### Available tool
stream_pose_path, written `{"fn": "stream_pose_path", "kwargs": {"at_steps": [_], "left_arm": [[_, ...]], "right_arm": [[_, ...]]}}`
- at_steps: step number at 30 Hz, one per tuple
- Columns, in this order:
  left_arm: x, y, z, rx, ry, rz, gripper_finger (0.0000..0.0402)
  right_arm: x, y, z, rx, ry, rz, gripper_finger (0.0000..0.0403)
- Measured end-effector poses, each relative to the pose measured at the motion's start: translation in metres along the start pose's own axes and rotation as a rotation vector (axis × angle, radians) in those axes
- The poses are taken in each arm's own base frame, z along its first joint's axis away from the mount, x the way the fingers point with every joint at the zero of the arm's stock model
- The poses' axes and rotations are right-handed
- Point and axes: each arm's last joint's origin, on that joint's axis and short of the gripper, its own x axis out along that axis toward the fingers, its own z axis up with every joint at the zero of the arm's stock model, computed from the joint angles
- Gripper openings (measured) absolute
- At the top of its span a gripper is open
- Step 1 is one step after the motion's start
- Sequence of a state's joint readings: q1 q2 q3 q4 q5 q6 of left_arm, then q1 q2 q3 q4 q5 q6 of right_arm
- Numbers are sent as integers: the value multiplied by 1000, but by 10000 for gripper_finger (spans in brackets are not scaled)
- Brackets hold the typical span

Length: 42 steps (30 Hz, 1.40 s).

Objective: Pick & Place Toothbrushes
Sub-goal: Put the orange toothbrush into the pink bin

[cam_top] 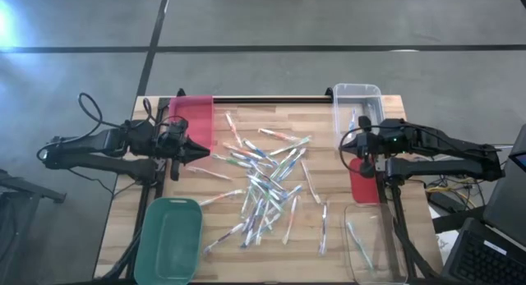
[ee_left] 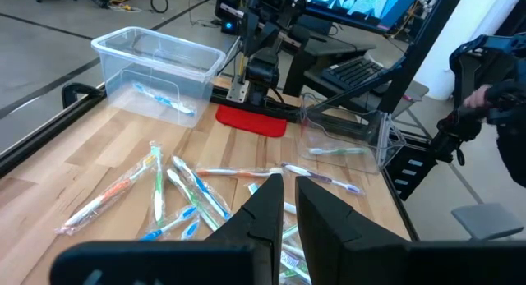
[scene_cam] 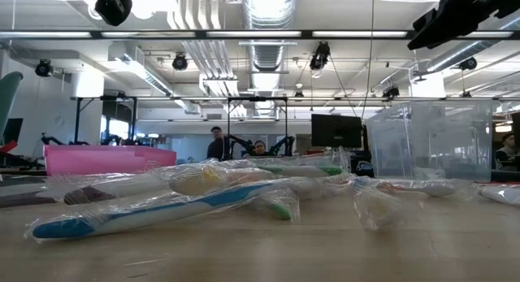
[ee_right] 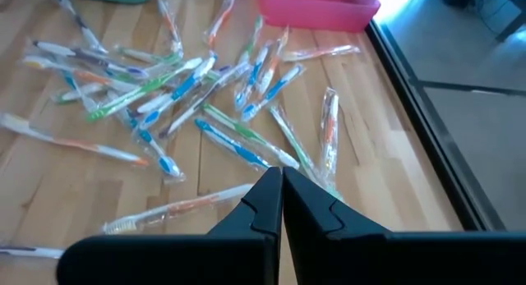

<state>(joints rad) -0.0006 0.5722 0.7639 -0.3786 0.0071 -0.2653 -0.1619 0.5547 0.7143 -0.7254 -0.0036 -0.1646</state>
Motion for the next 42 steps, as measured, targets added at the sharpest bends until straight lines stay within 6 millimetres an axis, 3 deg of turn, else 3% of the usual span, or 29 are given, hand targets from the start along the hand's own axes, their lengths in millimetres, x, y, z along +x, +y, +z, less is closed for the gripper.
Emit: {"fn": "stream_pose_path", "kwargs": {"at_steps": [19, 27, 42], "left_arm": [[0, 0, 0, -3, -1, 0, 39], [-1, -4, 27, -30, -293, 19, 39], [4, -3, 27, -34, -295, 51, 39]], "right_arm": [[1, 0, 0, 0, 4, -3, 8], [1, 0, 0, 0, 4, -3, 9], [1, 0, 0, 0, 3, -3, 9]]}}
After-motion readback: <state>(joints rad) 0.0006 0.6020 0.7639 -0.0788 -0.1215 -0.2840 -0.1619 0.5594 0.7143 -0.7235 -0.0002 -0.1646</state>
